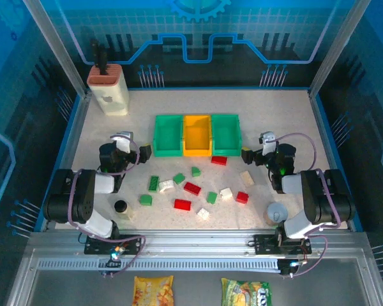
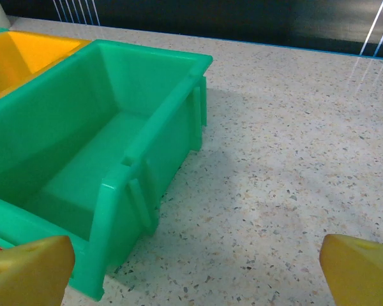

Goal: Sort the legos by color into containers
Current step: Pick up the lego from the center of the table.

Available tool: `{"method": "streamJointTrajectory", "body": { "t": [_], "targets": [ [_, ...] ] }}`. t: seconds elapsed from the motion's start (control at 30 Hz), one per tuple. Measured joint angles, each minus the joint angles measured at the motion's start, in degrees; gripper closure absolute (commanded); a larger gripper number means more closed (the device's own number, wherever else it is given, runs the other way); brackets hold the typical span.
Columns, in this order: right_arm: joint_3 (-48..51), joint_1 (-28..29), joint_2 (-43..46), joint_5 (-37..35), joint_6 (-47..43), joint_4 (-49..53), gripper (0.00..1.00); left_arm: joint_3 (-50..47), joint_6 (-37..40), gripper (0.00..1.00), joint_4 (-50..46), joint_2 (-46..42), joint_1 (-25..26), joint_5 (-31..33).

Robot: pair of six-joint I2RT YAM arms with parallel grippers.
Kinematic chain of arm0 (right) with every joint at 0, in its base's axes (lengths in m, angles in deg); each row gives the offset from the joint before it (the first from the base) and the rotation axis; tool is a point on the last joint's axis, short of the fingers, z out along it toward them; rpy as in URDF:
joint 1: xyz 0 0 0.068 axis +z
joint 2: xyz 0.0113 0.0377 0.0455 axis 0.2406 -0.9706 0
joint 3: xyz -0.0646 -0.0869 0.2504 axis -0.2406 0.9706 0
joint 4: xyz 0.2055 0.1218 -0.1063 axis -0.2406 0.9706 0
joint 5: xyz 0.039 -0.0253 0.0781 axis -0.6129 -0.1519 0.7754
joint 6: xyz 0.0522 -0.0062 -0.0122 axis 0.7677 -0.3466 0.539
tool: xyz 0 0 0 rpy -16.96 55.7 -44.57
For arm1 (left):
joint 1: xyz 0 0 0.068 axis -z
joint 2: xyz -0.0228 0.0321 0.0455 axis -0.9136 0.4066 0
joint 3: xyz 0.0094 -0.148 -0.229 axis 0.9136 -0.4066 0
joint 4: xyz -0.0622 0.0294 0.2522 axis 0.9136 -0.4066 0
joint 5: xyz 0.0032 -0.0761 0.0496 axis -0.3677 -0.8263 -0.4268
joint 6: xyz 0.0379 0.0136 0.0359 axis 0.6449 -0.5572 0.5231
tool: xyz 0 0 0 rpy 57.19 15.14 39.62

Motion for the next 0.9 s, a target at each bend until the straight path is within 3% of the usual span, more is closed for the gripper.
{"method": "streamJointTrajectory", "body": {
  "t": [0.9],
  "targets": [
    [0.0, 0.0, 0.0, 0.1, -0.2, 0.0, 0.00, -0.1, -0.2, 0.01, 0.0, 0.0, 0.0, 1.1]
  ]
}}
